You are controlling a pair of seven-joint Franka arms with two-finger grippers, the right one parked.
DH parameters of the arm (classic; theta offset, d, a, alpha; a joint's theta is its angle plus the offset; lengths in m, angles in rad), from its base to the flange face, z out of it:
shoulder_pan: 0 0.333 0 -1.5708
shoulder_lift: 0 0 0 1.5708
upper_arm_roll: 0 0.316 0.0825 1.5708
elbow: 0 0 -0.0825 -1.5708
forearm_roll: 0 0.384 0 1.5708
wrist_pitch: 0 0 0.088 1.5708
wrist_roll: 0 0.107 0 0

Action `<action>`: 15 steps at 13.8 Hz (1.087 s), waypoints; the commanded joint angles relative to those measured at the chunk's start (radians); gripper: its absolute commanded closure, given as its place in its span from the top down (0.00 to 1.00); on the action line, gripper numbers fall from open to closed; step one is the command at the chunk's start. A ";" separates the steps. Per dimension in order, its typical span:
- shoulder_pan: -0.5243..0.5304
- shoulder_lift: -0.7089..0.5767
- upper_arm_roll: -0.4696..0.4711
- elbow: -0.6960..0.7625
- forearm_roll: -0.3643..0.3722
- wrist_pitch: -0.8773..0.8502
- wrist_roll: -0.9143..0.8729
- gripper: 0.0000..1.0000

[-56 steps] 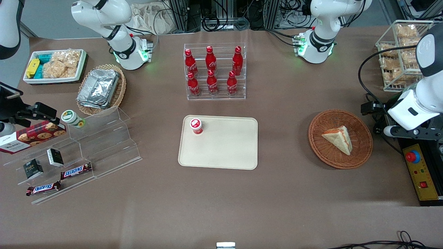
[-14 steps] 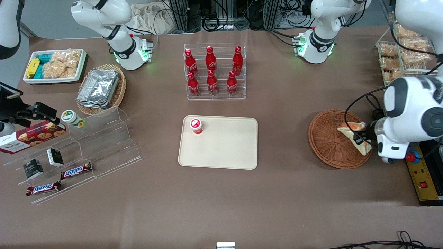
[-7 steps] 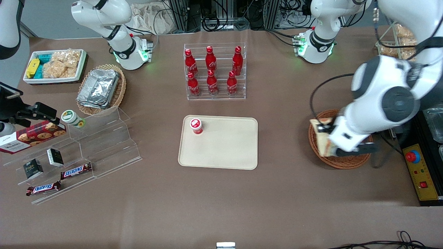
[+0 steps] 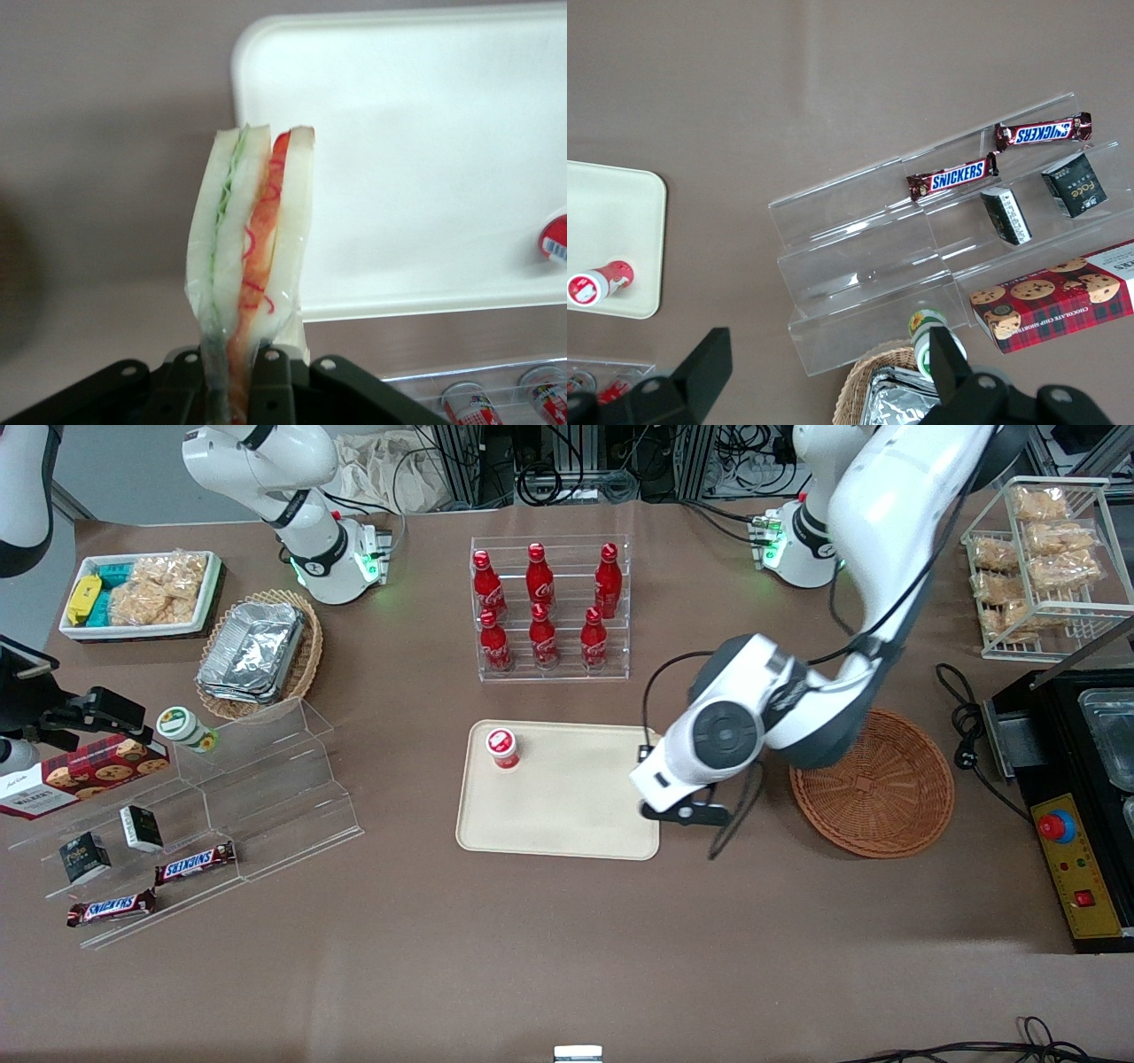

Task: Place sandwich from basket to tray

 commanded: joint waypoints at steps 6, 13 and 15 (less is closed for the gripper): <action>-0.074 0.172 0.006 0.091 0.103 0.070 -0.112 1.00; -0.007 0.050 0.006 0.131 0.094 -0.006 -0.113 1.00; 0.061 -0.043 0.002 0.122 0.089 -0.133 -0.095 1.00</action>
